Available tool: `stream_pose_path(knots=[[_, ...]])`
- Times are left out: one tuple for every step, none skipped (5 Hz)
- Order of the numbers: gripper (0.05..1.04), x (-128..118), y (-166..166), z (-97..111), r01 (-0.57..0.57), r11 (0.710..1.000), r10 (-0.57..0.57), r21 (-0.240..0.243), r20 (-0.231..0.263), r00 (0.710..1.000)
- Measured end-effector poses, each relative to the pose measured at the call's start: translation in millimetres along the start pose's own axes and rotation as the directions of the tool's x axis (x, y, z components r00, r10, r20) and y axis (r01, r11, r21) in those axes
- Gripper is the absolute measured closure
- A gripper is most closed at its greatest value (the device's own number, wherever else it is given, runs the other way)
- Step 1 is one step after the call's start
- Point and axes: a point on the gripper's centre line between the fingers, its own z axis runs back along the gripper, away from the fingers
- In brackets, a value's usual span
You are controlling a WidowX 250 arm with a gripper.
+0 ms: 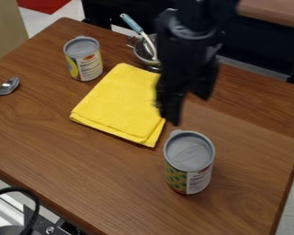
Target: Put the container on the left side of the table
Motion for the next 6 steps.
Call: stream_pose_path(knots=[[0.085, -16, -4, -10, -0.219, 0.976, 0.219, 0.006, -0.036, 0.975], [0.085, -23, -11, -22, -0.444, 0.895, 0.444, 0.037, -0.007, 0.896], [0.085, -25, -13, -37, -0.554, 0.830, 0.554, 0.061, 0.024, 0.832], [0.085, -30, -17, -46, -0.604, 0.797, 0.604, 0.007, 0.017, 0.797], [0.085, -39, -16, -52, -0.656, 0.754, 0.656, 0.004, 0.010, 0.754], [0.085, -43, -14, -56, -0.678, 0.735, 0.678, -0.022, 0.006, 0.735]])
